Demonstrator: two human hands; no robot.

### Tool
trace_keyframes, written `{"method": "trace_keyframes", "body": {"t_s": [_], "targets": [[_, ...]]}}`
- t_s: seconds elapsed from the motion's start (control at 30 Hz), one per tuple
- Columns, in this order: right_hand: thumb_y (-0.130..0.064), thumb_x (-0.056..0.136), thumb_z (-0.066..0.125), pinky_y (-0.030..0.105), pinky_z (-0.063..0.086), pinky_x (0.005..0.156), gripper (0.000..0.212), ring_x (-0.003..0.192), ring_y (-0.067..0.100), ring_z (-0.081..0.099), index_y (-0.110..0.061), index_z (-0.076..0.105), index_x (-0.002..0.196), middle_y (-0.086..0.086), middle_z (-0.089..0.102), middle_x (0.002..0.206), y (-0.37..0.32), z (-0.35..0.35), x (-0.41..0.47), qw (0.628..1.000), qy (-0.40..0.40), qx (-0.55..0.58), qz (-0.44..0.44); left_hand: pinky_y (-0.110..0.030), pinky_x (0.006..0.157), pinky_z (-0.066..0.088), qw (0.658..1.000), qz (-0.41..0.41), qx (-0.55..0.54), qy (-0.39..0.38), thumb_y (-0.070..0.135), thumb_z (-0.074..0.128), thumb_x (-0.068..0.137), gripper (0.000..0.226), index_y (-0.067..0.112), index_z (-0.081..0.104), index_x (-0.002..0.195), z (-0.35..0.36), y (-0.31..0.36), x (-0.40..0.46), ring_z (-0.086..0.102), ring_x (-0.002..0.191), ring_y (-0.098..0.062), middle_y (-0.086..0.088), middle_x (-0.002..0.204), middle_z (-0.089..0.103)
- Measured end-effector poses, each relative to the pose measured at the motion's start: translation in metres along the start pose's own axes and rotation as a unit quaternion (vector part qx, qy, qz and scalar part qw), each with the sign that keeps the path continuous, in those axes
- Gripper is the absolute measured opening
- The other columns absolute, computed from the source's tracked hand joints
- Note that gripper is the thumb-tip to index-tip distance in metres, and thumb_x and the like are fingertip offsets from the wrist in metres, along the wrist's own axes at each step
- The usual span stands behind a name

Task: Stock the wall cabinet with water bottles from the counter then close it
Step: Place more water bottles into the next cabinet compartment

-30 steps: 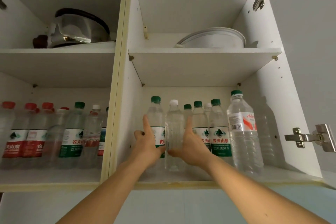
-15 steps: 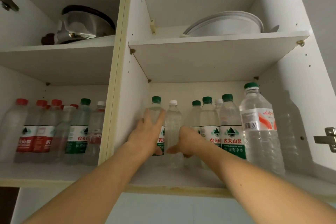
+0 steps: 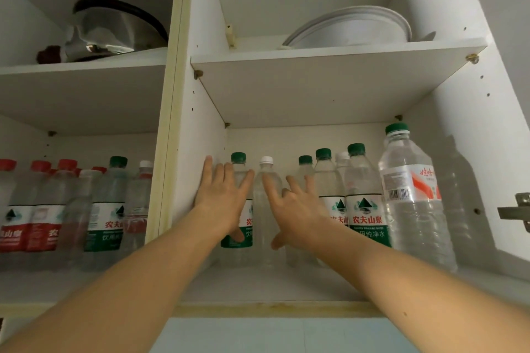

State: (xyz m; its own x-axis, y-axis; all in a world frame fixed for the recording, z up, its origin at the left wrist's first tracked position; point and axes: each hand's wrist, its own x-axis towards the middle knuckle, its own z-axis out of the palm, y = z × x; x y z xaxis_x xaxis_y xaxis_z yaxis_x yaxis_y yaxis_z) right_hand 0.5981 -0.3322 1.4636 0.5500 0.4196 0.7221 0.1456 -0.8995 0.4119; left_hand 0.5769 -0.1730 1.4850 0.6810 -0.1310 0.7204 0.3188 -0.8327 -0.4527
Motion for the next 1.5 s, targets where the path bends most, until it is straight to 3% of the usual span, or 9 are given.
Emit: {"method": "trace_keyframes", "body": {"t_s": [0.1,0.2,0.37,0.6,0.9,1.13,1.33,1.43,1.5], "targets": [[-0.075,0.067,0.075,0.073,-0.009,0.115,0.145,0.155,0.043,0.007,-0.010,-0.020,0.156,0.023,0.035,0.159,-0.001,0.004,0.005,0.998,-0.014,-0.054,0.001,-0.069,0.115,-0.014,0.999,-0.005,0.034,-0.008,0.081,0.069,0.066,0.139,0.019,-0.015,0.159,0.003,0.001,0.001,-0.001,0.153,-0.045,-0.029,0.165,0.000],[-0.082,0.064,0.071,0.073,-0.015,0.112,0.147,0.154,0.045,0.002,-0.011,-0.019,0.156,0.027,0.026,0.161,-0.005,0.007,0.015,0.996,-0.025,-0.082,-0.001,-0.071,0.113,-0.015,0.997,-0.017,0.071,-0.028,0.081,0.063,0.072,0.136,0.014,-0.018,0.158,0.008,0.005,0.003,-0.007,0.153,-0.046,-0.029,0.165,-0.004],[-0.086,0.061,0.069,0.074,-0.013,0.113,0.149,0.155,0.044,-0.003,-0.012,-0.017,0.158,0.026,0.015,0.165,-0.001,0.012,0.035,0.993,-0.038,-0.113,-0.009,-0.072,0.110,-0.019,0.992,-0.047,0.112,-0.037,0.083,0.050,0.080,0.129,0.004,-0.018,0.156,0.022,0.016,0.012,-0.013,0.152,-0.046,-0.027,0.165,-0.009],[-0.088,0.065,0.063,0.072,-0.015,0.114,0.148,0.154,0.045,-0.004,-0.002,-0.015,0.158,0.028,0.010,0.165,-0.008,0.029,0.043,0.987,-0.030,-0.155,-0.019,-0.070,0.110,-0.023,0.984,-0.070,0.154,-0.061,0.082,0.032,0.089,0.116,0.004,-0.020,0.155,0.037,0.027,0.019,-0.020,0.149,-0.049,-0.027,0.163,-0.019],[-0.090,0.071,0.054,0.069,-0.005,0.118,0.141,0.154,0.045,0.007,0.002,-0.010,0.157,0.027,0.015,0.164,-0.005,0.040,0.042,0.985,-0.008,-0.170,-0.032,-0.066,0.111,-0.023,0.973,-0.053,0.196,-0.108,0.070,0.051,0.092,0.118,0.001,-0.022,0.154,0.046,0.030,0.019,-0.017,0.152,-0.044,-0.023,0.166,-0.013],[-0.086,0.076,0.053,0.066,-0.009,0.119,0.134,0.155,0.042,-0.004,0.002,-0.007,0.158,0.024,0.004,0.168,0.001,0.037,0.033,0.987,-0.027,-0.160,-0.014,-0.064,0.114,-0.021,0.966,-0.036,0.225,-0.124,0.087,0.019,0.087,0.117,-0.001,-0.016,0.156,0.048,0.034,0.020,-0.015,0.153,-0.039,-0.022,0.167,-0.011],[-0.076,0.080,0.062,0.067,-0.007,0.120,0.123,0.155,0.039,0.006,-0.001,0.005,0.159,0.023,0.017,0.165,0.001,0.029,0.026,0.989,-0.020,-0.146,-0.024,-0.064,0.117,-0.015,0.974,-0.006,0.200,-0.108,0.075,0.040,0.093,0.113,0.001,-0.017,0.156,0.048,0.035,0.014,0.000,0.154,-0.043,-0.024,0.166,0.009],[-0.068,0.082,0.067,0.066,-0.006,0.120,0.116,0.154,0.038,0.011,-0.001,0.011,0.158,0.022,0.024,0.162,0.001,0.025,0.026,0.991,-0.014,-0.131,-0.031,-0.060,0.122,-0.002,0.988,0.040,0.144,-0.045,0.061,0.058,0.092,0.104,0.000,0.006,0.158,0.043,0.035,0.014,0.029,0.147,-0.041,-0.023,0.156,0.038],[-0.064,0.083,0.069,0.066,-0.004,0.121,0.112,0.155,0.036,0.011,-0.003,0.011,0.159,0.021,0.024,0.163,0.002,0.024,0.025,0.993,-0.017,-0.113,-0.029,-0.057,0.124,0.006,0.994,0.039,0.099,-0.020,0.056,0.066,0.088,0.095,0.003,0.020,0.153,0.040,0.033,0.016,0.034,0.142,-0.038,-0.020,0.151,0.041]]}}
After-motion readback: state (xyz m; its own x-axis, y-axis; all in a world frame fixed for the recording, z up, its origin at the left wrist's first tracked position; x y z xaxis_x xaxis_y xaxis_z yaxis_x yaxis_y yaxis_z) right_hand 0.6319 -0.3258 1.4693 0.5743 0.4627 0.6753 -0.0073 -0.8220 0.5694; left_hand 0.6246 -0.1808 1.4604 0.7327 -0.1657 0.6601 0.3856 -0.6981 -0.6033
